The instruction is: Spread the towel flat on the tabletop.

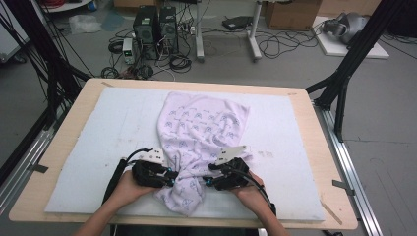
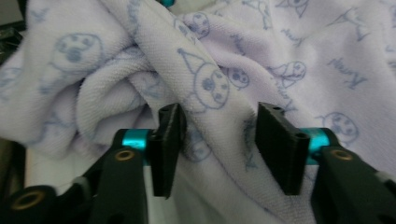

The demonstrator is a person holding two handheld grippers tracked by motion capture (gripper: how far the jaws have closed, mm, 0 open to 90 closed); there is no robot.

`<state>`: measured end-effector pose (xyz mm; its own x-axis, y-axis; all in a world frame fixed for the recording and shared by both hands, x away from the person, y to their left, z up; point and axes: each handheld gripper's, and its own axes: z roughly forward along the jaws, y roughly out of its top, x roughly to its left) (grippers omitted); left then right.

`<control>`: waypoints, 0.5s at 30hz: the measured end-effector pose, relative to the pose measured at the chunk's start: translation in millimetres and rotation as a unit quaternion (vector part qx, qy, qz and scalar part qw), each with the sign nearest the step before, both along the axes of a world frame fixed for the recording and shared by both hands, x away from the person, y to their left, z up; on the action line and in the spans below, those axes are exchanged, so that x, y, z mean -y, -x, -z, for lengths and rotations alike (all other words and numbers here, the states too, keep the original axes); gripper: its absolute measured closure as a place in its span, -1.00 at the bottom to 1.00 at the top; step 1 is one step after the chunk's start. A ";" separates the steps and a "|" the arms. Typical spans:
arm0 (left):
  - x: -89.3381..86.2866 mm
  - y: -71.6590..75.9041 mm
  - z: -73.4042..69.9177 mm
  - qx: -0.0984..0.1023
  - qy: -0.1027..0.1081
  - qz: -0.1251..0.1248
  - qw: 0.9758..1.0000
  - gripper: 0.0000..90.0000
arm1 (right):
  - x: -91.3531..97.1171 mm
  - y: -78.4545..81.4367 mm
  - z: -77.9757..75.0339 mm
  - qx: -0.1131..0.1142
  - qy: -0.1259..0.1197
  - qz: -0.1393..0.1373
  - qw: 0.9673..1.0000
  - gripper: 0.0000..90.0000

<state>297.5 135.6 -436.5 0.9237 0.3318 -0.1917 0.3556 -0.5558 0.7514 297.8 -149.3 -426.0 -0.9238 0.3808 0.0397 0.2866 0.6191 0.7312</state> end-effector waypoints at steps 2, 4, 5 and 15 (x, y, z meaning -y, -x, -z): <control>1.5 1.0 -0.6 0.005 -0.004 0.000 1.000 0.89 | -2.8 -1.9 2.4 -0.002 0.007 -0.003 1.000 0.29; 1.0 2.3 -3.3 0.013 -0.007 -0.003 1.000 0.94 | -2.8 -5.7 5.0 -0.016 0.012 -0.019 1.000 0.71; -1.0 3.2 -5.1 0.017 -0.005 -0.009 1.000 0.94 | -2.8 -5.7 5.0 -0.016 0.012 -0.019 1.000 0.71; -44.6 16.8 -41.9 0.045 0.054 -0.058 0.996 1.00 | 31.2 3.3 -29.2 -0.009 -0.024 -0.024 0.999 0.80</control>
